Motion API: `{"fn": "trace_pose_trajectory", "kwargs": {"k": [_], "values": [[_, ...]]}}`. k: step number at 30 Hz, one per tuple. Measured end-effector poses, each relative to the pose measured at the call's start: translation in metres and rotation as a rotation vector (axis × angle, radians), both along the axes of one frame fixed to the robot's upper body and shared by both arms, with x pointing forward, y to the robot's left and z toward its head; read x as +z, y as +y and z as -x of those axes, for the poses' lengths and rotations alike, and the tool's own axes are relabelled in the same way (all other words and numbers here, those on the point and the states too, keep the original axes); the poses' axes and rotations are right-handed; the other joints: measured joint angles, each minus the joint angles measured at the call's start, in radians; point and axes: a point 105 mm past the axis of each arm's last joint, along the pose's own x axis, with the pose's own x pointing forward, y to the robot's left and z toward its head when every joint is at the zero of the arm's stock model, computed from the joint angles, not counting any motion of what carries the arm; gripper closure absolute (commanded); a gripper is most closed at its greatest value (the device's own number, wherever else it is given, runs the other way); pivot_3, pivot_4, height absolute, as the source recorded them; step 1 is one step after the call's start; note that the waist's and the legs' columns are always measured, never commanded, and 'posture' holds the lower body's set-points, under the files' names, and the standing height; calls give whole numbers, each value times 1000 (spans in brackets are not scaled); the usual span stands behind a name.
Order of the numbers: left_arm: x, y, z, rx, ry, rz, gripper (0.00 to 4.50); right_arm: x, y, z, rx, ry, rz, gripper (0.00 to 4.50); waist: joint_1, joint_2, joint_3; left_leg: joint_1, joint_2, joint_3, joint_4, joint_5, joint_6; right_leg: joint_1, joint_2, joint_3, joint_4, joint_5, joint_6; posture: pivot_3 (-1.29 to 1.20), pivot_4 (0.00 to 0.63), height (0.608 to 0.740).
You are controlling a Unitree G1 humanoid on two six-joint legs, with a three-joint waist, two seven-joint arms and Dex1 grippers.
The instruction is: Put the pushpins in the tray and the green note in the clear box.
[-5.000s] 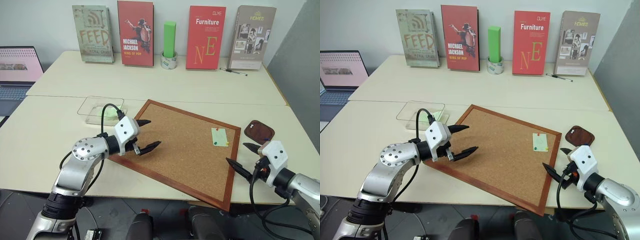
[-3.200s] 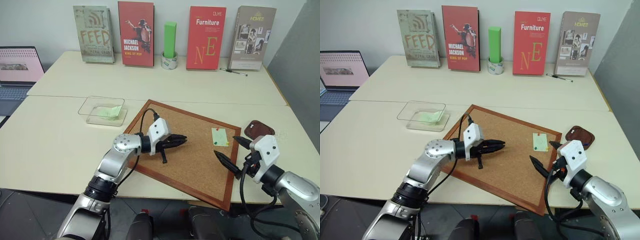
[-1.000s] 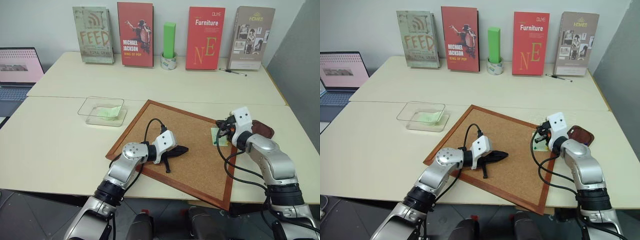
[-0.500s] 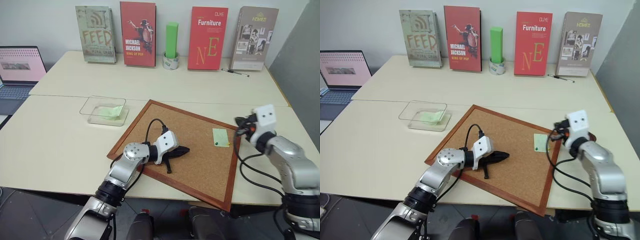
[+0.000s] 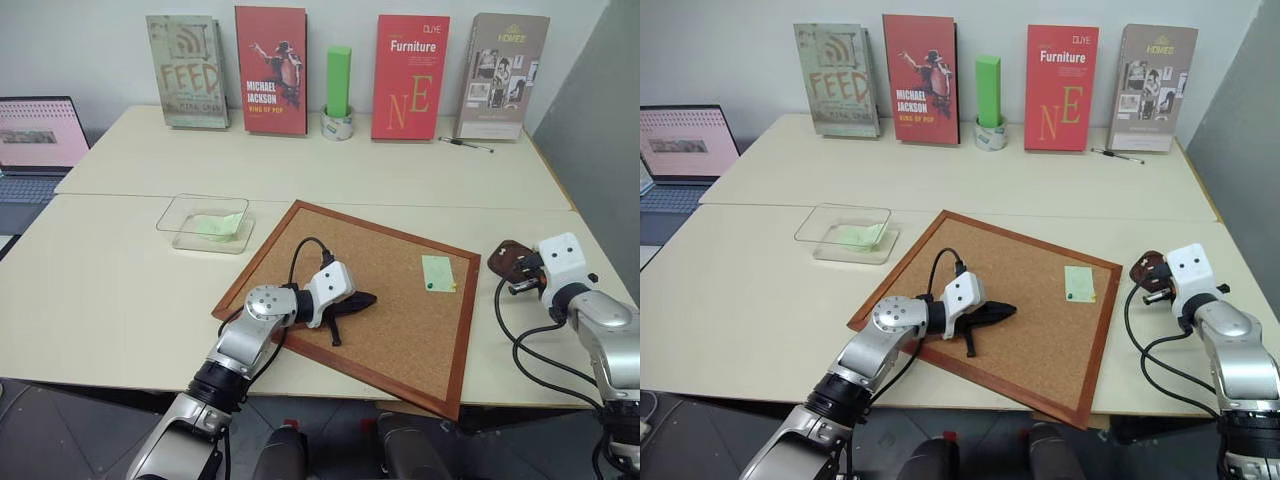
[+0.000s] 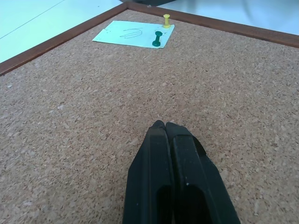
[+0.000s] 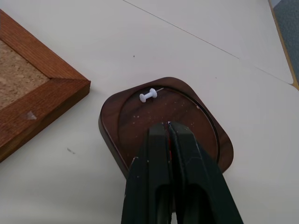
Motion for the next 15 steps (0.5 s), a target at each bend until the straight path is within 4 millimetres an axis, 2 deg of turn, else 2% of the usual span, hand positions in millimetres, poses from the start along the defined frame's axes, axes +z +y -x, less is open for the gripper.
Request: {"fn": "trace_pose_trajectory", "kwargs": {"k": [6,11,15], "values": [[0,0,0,0,-1,-1,4500,-4,-5,-9,-18,9,-15,2670,0,0,0,0,0,0,0,0,0,0,0,0,0,0,0,0,150,740],[0,1,0,-1,-1,-3,4500,-3,-5,-11,-18,4,-18,1416,-1,0,0,0,0,0,0,0,0,0,0,0,0,0,0,0,150,740],[0,1,0,-2,-2,-4,4500,-3,-4,-12,-17,1,-28,1416,-1,0,0,0,0,0,0,0,0,0,0,0,0,0,0,0,150,740]]}}
